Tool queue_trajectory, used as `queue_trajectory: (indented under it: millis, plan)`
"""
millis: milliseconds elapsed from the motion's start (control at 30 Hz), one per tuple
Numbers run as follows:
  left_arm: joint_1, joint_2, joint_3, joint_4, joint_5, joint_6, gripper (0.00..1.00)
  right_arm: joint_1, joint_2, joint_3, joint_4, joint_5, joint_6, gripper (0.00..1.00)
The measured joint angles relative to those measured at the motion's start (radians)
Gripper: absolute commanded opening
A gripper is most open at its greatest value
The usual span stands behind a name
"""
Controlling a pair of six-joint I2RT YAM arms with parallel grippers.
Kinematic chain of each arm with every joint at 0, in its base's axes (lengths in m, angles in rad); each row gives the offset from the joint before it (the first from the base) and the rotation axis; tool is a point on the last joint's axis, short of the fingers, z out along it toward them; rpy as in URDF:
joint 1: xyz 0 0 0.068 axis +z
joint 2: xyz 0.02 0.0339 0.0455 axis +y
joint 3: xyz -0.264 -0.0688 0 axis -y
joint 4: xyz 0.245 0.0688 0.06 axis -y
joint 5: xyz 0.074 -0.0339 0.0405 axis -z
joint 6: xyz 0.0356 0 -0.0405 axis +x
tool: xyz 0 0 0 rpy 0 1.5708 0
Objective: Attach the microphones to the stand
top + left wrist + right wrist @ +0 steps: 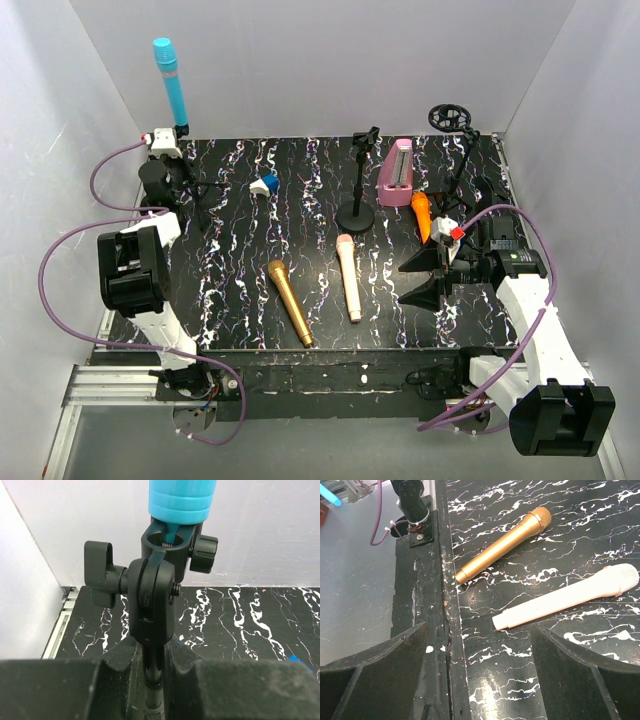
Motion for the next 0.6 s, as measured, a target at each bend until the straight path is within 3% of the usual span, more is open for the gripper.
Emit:
queue_trajectory:
  millis: [67, 100, 233, 600]
  plan:
    - [0.0, 0.0, -0.004, 0.006, 0.016, 0.008, 0.01, 0.0, 0.001, 0.003, -0.003, 0.0, -0.002, 0.89]
    - [0.0, 0.0, -0.008, 0.014, 0.023, 0.012, 0.07, 0.0, 0.001, 0.004, -0.004, 0.0, -0.003, 0.89]
    - [-0.001, -0.002, -0.017, 0.029, 0.037, 0.018, 0.15, 0.0, 0.001, 0.005, -0.004, 0.0, -0.004, 0.89]
    - [0.012, -0.002, -0.016, -0.021, 0.032, 0.0, 0.2, 0.0, 0.0, 0.005, -0.004, 0.0, -0.004, 0.89]
